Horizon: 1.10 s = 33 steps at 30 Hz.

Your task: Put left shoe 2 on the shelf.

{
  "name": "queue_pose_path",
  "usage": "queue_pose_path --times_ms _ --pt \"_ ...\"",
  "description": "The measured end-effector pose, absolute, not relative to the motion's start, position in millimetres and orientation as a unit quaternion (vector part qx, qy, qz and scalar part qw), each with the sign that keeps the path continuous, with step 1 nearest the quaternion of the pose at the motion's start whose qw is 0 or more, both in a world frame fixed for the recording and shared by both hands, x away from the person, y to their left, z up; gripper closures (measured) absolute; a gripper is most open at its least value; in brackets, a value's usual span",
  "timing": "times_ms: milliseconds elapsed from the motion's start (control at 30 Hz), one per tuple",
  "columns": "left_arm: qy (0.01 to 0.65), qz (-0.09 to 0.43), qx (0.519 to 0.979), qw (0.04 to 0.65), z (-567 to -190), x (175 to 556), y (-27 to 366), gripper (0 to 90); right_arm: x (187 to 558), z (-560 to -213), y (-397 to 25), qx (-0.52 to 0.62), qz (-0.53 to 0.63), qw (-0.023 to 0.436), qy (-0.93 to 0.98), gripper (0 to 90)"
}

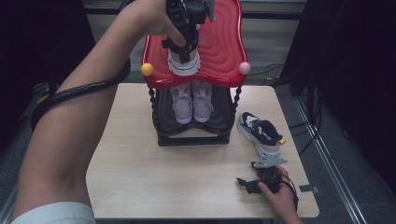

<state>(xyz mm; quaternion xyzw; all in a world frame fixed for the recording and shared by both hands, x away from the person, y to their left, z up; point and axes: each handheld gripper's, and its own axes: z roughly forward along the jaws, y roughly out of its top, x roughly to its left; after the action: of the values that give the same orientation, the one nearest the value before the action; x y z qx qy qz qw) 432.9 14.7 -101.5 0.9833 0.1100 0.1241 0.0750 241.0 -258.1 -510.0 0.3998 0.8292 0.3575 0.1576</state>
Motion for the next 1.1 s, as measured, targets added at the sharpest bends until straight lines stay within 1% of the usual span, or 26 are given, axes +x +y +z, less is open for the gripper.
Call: queue_pose_path --times_ms 267,533,567,600,633,733,933,1100 --pt "0.116 0.100 0.985 0.078 -101 432 15 35.5 241 -510 -258 0.400 0.357 0.158 0.829 13.4" --pt "0.090 0.118 0.987 0.069 -110 426 12 30.9 241 -510 -258 0.400 0.357 0.158 0.829 13.4" --pt "0.076 0.124 0.987 0.066 -111 426 12 30.2 241 -510 -258 0.400 0.357 0.158 0.829 13.4" --pt "0.073 0.113 0.989 0.065 -112 426 12 26.2 241 -510 -258 0.400 0.357 0.158 0.829 13.4" --pt "0.069 0.113 0.989 0.065 -114 425 12 20.2 241 -510 -258 0.400 0.357 0.158 0.829 13.4" --pt "0.061 0.122 0.989 0.056 -117 423 11 21.5 241 -510 -258 0.400 0.357 0.158 0.829 13.4" --pt "0.073 0.125 0.986 0.078 -103 421 16 22.9 241 -510 -258 0.400 0.357 0.158 0.829 13.4" --pt "0.083 0.119 0.985 0.092 -91 416 21 21.9 241 -510 -258 0.400 0.357 0.158 0.829 13.5"
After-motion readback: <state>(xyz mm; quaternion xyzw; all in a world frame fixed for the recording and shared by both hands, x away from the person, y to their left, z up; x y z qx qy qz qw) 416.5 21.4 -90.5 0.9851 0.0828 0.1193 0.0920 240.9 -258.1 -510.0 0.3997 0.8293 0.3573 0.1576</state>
